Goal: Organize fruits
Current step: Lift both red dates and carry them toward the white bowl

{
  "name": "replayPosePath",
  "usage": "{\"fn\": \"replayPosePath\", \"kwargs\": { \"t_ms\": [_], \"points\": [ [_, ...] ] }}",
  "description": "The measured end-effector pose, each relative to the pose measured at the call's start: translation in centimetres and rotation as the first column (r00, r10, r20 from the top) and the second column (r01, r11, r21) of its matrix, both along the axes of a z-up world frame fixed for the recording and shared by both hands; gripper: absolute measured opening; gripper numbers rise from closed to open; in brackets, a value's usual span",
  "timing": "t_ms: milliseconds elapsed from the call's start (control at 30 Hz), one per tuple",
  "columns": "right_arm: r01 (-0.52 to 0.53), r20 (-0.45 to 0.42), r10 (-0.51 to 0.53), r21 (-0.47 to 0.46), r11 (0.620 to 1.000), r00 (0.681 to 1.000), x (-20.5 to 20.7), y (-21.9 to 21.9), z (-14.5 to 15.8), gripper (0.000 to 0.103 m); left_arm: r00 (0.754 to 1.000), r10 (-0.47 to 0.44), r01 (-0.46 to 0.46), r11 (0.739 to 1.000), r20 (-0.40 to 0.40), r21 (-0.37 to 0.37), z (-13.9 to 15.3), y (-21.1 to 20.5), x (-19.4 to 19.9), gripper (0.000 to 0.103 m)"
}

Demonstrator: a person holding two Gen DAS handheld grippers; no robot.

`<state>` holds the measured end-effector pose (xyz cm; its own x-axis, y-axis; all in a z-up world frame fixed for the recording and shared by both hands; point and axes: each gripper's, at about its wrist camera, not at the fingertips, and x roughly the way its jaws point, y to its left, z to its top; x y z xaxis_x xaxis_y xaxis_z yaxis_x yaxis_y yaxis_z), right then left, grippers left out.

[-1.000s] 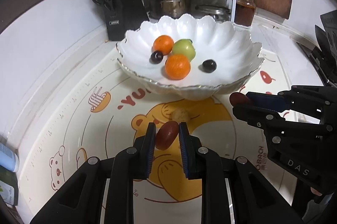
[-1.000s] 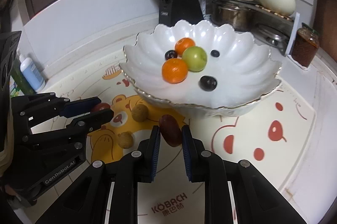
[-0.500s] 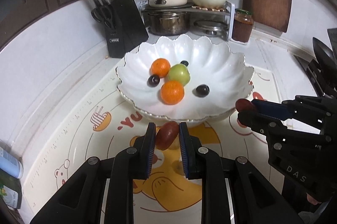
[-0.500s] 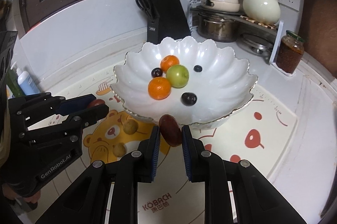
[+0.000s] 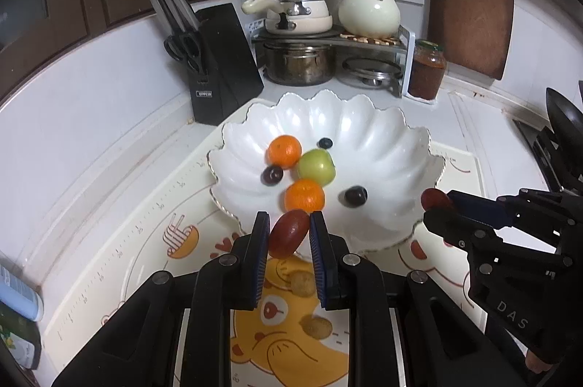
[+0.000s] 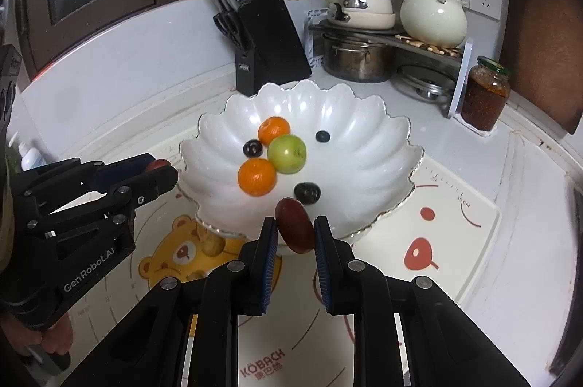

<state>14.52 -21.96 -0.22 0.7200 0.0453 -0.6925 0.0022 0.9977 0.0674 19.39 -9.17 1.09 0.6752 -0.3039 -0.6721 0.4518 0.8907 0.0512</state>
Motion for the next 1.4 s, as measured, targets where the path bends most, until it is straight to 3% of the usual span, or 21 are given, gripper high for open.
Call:
{"fn": "replayPosePath", "kwargs": {
  "t_ms": [567, 1400],
  "points": [
    [0.101, 0.031, -0.1, -0.025, 0.995, 0.994, 2.3, -1.8, 0.7, 0.022, 0.998, 0.056, -0.056, 0.998, 0.011, -0.013, 0.4, -0.7, 3.4, 0.023],
    [0.185, -0.021, -0.186, -0.049, 0.982, 0.982, 6.6, -3.4, -1.9, 0.022, 0.993, 0.104, -0.104, 0.994, -0.052, 0.016, -2.6, -1.3, 7.6, 0.024]
  ]
}}
